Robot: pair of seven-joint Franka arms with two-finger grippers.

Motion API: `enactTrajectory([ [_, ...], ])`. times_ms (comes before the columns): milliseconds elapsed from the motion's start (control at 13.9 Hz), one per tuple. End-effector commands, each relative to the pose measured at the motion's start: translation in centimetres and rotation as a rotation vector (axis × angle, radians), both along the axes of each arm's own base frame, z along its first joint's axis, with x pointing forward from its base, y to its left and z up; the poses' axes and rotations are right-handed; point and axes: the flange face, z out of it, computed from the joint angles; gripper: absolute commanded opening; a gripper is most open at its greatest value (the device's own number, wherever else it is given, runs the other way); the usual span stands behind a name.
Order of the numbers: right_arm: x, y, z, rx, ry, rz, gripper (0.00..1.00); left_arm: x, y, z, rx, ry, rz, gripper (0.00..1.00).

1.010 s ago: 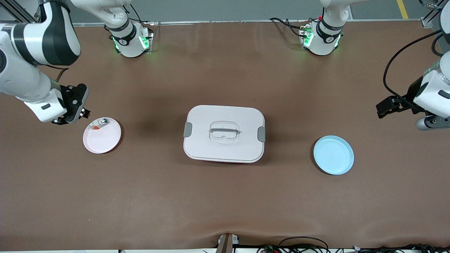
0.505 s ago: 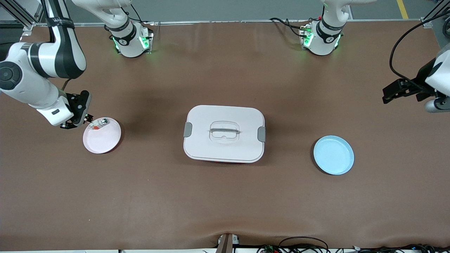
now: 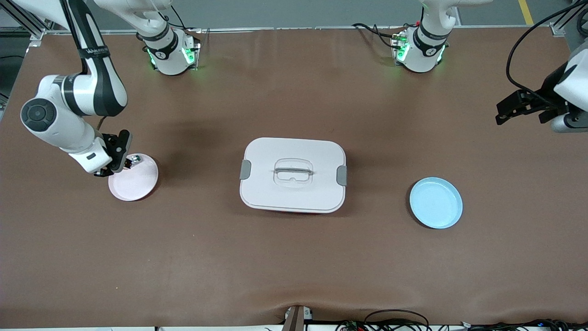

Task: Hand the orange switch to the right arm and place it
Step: 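Carry the switch with the right gripper over the white plate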

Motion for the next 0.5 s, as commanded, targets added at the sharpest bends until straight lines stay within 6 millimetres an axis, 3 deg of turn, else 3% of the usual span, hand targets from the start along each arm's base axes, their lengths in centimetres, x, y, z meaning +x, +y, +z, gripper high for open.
enactTrajectory([
  [0,-0.3,-0.7,-1.8,-0.009,-0.002,0.017,0.0,-1.8,0.2,-0.1,0.004,-0.032,-0.005,1.0],
  [216,-0.2,-1.0,-4.2,-0.001,-0.023,0.017,0.0,-1.3,0.1,0.3,-0.001,-0.039,-0.011,1.0],
  [433,-0.4,-1.1,-5.1,-0.01,-0.014,0.029,0.0,-1.2,-0.3,0.7,-0.003,-0.049,-0.01,1.0],
])
